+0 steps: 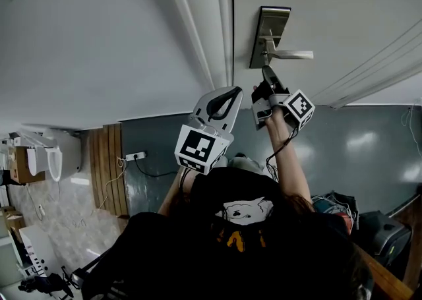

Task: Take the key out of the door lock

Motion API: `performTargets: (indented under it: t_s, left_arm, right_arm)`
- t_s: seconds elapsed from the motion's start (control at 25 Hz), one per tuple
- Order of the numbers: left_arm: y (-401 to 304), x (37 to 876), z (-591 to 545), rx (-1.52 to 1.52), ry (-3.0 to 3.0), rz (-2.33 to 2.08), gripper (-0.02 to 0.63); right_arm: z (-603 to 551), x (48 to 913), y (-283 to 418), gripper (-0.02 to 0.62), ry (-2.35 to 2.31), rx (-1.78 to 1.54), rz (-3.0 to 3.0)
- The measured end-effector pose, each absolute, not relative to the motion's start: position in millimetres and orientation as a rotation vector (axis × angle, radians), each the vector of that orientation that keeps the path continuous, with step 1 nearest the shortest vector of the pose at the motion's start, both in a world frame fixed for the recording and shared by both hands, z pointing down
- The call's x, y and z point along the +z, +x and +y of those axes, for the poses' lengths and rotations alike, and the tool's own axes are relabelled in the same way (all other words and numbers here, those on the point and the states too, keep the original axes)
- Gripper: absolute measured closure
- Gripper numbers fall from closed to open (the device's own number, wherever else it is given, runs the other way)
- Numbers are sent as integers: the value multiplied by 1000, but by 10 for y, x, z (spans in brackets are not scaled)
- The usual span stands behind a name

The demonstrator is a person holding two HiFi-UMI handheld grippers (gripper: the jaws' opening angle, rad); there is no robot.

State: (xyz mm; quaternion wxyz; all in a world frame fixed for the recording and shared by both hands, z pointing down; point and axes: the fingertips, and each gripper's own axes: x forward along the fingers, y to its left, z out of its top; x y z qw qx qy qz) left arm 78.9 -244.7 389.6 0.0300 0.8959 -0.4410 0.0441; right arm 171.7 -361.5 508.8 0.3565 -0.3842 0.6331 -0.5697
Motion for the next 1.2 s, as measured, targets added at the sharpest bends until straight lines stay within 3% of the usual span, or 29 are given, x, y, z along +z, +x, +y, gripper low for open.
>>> performTargets:
  t_s: [0.28,1.2]
  left_arm:
    - [833,3943,-2498,136,2762,-1344,597]
    - [734,4060,-2313,181,2669,-1471,597]
  right_arm:
    - [-3395,5385,1735,575,-1012,-1540,1649]
    - [-3059,4925,1793,575,-1029,-1430,2032]
